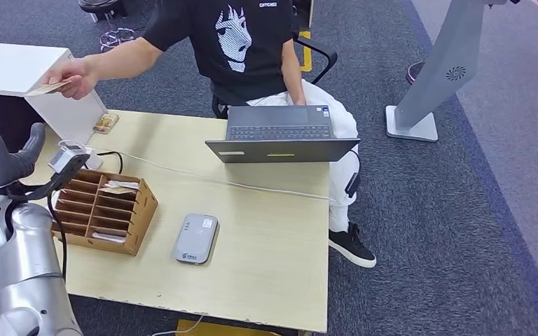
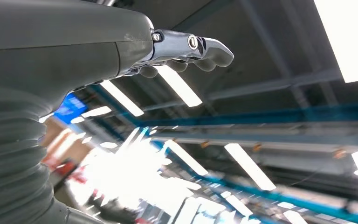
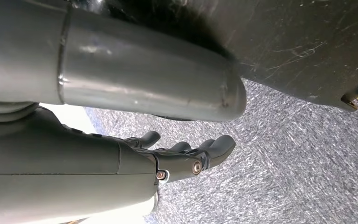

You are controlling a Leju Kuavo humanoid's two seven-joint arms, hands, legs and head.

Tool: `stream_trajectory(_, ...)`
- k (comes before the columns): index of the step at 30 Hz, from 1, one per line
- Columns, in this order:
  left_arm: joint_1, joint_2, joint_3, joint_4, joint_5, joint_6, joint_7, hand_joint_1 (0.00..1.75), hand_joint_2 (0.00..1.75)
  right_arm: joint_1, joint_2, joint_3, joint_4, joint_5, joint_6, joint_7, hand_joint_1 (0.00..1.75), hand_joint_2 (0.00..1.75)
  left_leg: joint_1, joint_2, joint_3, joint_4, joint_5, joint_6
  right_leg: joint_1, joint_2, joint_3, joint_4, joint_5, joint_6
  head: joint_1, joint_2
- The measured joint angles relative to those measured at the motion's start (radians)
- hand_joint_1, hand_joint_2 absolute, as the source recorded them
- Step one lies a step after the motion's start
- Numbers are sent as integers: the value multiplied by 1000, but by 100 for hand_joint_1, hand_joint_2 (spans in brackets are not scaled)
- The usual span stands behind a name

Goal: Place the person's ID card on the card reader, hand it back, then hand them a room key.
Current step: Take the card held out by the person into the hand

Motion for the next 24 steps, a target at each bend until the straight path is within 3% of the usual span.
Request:
stream_trajectory(3,0,-34,4,-55,0,0,-44,0,175,-2,-1,0,0,1,1,0,0,0,0,0,0,0,0,0,0,0,0,0,0,0,0,0)
stream_trajectory(14,-26,-84,4,-105,-15,0,-45,0,175,-3,-2,0,0,3,1,1,0,0,0,0,0,0,1,1,0,0,0,0,0,0,0,0)
stream_trajectory(20,-19,-90,-10,-107,-48,0,43,0,175,-3,-3,0,-3,-2,-3,5,0,0,0,0,0,0,1,1,0,0,0,0,0,0,0,0)
stream_trajectory(23,-14,-93,-11,-107,-60,0,33,0,175,-4,-3,0,-3,-6,-3,-2,0,0,0,0,0,0,1,1,0,0,0,0,0,0,0,0)
stream_trajectory(24,-12,-94,-11,-107,-63,0,29,10,175,-4,-4,0,-3,-9,-2,-3,0,0,0,0,0,0,1,1,0,0,0,0,0,0,0,0)
